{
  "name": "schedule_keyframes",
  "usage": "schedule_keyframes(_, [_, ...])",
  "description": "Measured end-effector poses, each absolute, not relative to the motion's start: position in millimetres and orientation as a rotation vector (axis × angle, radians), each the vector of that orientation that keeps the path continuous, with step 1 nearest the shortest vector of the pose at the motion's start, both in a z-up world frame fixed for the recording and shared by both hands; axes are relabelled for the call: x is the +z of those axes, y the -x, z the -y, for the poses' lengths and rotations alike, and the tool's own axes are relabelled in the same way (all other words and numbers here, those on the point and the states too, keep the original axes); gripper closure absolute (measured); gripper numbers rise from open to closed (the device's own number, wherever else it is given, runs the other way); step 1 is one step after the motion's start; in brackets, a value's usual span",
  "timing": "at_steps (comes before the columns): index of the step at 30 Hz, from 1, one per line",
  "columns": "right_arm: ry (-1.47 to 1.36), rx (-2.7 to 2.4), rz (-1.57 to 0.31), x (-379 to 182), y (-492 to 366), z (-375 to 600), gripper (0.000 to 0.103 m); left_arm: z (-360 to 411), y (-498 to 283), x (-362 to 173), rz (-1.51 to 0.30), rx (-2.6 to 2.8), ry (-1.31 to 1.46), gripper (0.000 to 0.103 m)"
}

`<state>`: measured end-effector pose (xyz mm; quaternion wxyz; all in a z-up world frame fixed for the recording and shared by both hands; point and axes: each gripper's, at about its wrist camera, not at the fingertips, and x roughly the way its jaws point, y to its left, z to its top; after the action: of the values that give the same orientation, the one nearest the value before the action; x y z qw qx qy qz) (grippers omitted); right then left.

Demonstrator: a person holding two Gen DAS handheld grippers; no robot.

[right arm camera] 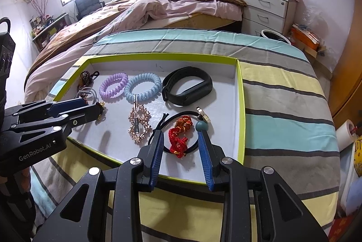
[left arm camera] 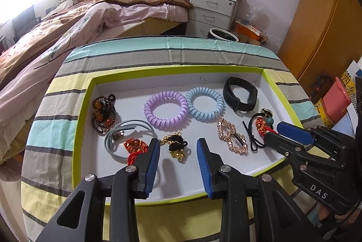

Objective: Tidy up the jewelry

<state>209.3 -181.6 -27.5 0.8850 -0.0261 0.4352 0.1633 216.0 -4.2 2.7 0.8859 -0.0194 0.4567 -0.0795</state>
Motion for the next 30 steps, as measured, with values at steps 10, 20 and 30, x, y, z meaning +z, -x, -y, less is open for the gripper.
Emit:
schedule_keyframes(10, [0.050, 0.312, -0.840, -13.2, -183.7, 183.2, 0.070, 6.2, -186.9, 21.6, -0.884, -0.093, 0.004, 0.054])
schedule_keyframes(20, [0.020, 0.303, -0.764, 0.2, -145.5, 180.3, 0.053, 9.9, -142.1, 28.9, -0.836, 0.018, -0.041, 0.054])
schedule_keyframes(30, [0.017, 0.302, -0.740, 1.7, -115.4, 173.3, 0.053, 6.8, -107.7, 31.7, -0.823, 0.043, 0.013, 0.054])
